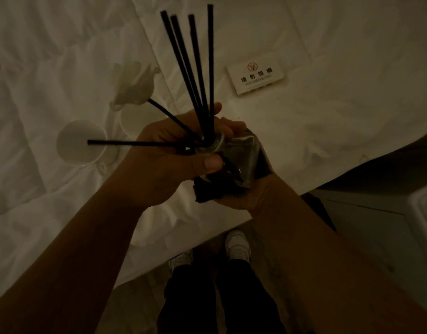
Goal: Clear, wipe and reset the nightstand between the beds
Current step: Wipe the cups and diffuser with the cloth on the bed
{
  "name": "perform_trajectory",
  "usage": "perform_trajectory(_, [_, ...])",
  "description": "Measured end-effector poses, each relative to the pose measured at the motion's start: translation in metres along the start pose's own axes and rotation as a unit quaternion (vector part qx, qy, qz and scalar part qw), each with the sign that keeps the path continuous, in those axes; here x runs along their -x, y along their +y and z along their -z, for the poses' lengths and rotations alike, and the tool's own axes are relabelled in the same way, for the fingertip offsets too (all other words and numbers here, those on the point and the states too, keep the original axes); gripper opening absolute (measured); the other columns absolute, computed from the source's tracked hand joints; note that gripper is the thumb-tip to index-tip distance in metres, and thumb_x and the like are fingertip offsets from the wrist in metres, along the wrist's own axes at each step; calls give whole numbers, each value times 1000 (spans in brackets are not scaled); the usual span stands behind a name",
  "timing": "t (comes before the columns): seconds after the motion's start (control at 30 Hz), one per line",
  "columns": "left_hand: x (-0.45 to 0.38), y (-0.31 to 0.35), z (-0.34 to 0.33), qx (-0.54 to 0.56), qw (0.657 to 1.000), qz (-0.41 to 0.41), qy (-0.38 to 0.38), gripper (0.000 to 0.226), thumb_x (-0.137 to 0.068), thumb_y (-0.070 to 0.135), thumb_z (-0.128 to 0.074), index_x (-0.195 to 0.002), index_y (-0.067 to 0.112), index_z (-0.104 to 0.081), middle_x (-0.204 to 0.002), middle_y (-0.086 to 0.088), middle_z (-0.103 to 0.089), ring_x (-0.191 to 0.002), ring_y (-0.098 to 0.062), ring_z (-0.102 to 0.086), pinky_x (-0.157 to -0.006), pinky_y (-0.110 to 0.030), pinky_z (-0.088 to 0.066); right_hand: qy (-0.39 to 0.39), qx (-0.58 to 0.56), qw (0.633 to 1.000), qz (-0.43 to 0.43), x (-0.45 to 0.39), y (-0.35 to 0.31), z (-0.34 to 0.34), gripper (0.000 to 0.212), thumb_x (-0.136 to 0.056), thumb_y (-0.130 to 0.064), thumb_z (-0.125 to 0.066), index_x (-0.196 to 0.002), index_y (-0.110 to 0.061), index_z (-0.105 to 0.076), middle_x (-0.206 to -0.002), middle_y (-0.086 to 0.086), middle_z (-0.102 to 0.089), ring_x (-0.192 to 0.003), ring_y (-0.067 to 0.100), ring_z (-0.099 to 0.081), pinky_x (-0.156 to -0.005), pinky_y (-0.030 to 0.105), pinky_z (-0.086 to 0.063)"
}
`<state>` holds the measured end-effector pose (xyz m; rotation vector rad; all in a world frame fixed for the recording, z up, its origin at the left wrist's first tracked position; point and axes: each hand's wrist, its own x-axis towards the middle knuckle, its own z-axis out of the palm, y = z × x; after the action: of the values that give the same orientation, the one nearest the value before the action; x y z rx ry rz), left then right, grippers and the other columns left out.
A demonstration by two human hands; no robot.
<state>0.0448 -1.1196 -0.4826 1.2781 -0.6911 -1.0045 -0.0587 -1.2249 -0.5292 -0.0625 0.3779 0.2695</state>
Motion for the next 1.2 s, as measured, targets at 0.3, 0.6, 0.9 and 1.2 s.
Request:
perform_trajectory(0.3, [8, -14, -30, 48, 981, -31, 185, 31, -81, -4, -61, -103, 17, -62, -99, 16, -73, -101, -6, -67, -83, -18, -51, 119, -1, 989, 92, -3, 22, 8, 50, -58, -42, -85, -100, -15, -76, -107, 10, -71, -96, 26, -68, -74, 36, -57])
perform_trajectory(0.6, [5, -13, -24, -27, 938, -2, 346, 32, -82, 18, -71, -114, 20, -67, -96, 18, -72, -93, -5, -69, -82, -25, -56, 233, 27, 909, 344, 3, 53, -24, 44, -83, -36, -60, -124, -22, -62, -120, 10, -67, -107, 27, -66, -81, 41, -57])
perform_trajectory(0.9, [3, 1, -5, -83, 963, 21, 254, 28, -86, 10, -68, -107, 28, -66, -103, 9, -71, -97, -9, -68, -86, -35, -56, 388, 307, 716, 493, -13, 32, -53, 23, -80, -28, -66, -100, -39, -68, -97, -9, -72, -92, 11, -69, -74, 24, -55])
perform_trajectory(1.2, [-44, -16, 3, -166, 958, 28, 230, 34, -78, 27, -74, -107, 37, -61, -109, 1, -69, -101, -15, -65, -87, -35, -54, 361, 210, 825, 380, -1, -65, -24, 15, -95, -20, -55, -99, -12, -67, -76, 1, -68, -65, 17, -67, -62, 33, -52])
